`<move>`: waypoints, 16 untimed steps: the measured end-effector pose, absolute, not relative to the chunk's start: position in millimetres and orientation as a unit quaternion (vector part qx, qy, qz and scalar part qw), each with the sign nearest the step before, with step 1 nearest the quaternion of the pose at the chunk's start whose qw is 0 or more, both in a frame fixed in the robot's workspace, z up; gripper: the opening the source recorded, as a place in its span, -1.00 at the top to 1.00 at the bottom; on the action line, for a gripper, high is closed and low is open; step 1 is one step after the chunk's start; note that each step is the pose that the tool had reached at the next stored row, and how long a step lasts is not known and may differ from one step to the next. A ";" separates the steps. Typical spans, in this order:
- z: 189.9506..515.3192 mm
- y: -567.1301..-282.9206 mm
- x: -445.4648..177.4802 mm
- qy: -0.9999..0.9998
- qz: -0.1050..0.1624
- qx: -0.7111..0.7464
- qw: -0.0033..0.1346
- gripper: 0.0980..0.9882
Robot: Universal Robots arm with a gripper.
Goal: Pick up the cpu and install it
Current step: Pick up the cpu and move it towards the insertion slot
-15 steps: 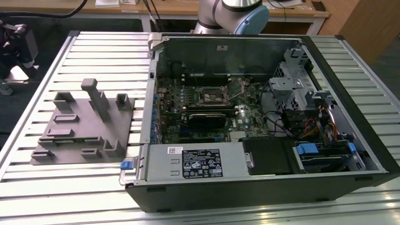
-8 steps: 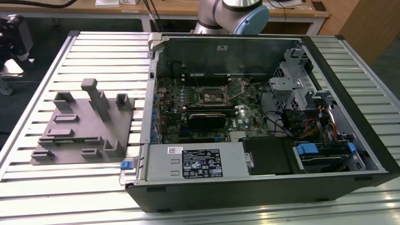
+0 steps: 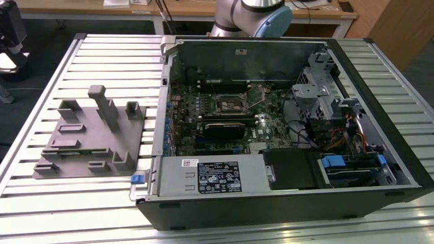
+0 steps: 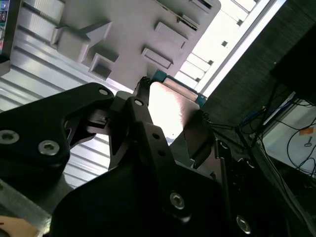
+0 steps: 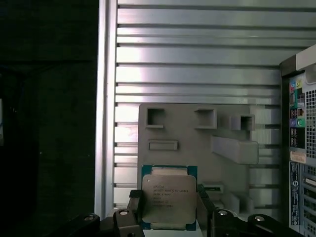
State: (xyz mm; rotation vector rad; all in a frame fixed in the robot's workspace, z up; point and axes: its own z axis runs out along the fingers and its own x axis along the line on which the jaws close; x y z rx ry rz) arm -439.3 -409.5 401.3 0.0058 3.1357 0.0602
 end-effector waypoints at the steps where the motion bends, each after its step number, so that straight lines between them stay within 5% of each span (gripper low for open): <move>1: 404.7 -409.5 -439.3 1.000 0.019 0.002 0.003 0.03; 16: 420.1 -409.6 -431.5 1.000 0.021 0.002 0.003 0.03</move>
